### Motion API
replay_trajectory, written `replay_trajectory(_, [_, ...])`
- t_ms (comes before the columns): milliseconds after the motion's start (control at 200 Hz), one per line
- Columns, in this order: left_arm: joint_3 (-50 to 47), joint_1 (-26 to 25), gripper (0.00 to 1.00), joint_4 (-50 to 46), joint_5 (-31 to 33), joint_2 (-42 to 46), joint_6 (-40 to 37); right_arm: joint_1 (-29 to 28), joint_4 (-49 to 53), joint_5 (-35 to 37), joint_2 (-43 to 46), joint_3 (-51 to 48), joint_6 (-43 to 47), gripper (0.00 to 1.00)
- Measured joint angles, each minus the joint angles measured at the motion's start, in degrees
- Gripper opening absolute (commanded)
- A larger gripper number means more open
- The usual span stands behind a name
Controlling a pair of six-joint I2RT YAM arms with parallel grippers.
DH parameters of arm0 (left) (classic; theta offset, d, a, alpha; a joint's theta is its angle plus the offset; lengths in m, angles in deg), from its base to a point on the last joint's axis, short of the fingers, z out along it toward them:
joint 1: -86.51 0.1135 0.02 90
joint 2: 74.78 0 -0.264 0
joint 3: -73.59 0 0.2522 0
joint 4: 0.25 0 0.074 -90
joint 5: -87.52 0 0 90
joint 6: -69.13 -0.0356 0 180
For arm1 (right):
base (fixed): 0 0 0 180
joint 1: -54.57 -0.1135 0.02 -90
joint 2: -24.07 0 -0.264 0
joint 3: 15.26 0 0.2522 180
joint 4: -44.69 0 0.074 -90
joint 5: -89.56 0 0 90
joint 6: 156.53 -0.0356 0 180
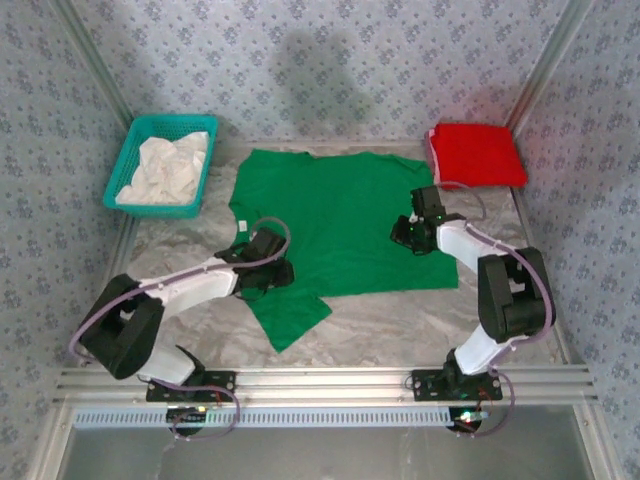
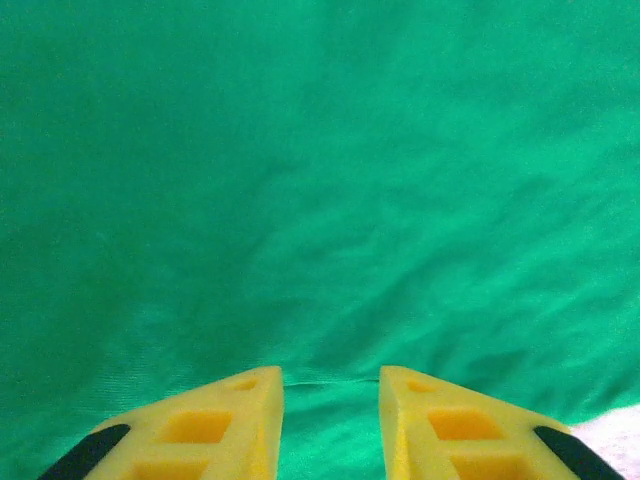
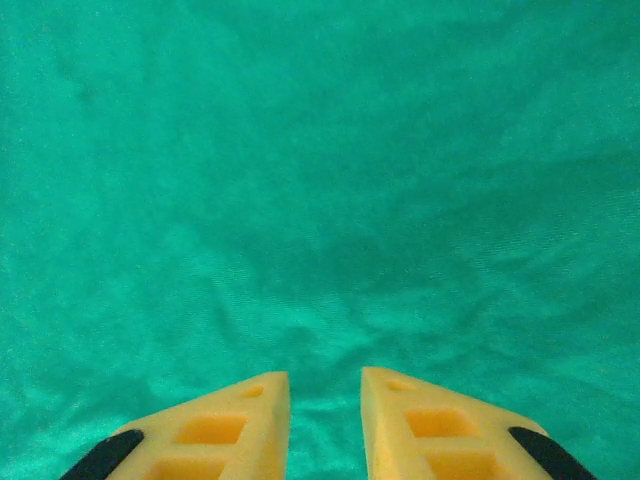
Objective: Fold and stack the t-shirts
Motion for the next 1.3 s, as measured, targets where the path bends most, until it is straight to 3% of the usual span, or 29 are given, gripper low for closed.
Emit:
replay_trajectory(185, [-7.63, 0.0, 0.33, 2.03, 0.31, 3.89, 4.0, -0.63, -2.86, -1.51, -0.44, -5.25, -3.39, 0.27])
replay_trajectory(415, [-12.61, 0.63, 0.35, -8.59, 1.86, 14.16, 7.98, -5.86, -8.46, -2.62, 5.16, -14.88, -11.32, 0.27])
replay_trajectory(660, [-9.05, 10.34, 0.44, -20.11, 4.31, 23.98, 3.1, -9.57, -4.48, -2.49, 10.27, -16.7, -15.15, 0.35])
replay_trajectory(754, [-0.63, 12.22, 0.48, -21.66, 5.29, 19.37, -1.77, -8.13, 0.72, -1.55, 10.86, -11.63, -11.96, 0.38])
replay_trajectory(874, [10.93, 13.35, 0.53, -17.88, 5.49, 9.31, -8.13, -2.97, 4.09, -1.31, 7.69, 1.79, -5.31, 0.4])
replay_trajectory(1019, [22.43, 13.57, 0.47, -10.67, 2.16, -5.38, -12.33, 2.8, 4.44, -0.85, -2.93, 19.04, 0.5, 0.38])
replay_trajectory(1149, [24.72, 13.57, 0.46, -4.07, -0.87, -14.86, -13.16, 4.81, 5.73, -0.61, -13.92, 29.42, 3.02, 0.45])
replay_trajectory(1299, [23.63, 13.57, 0.46, -1.53, -2.4, -19.71, -13.09, 4.5, 9.01, 1.18, -24.46, 38.58, 5.44, 0.52])
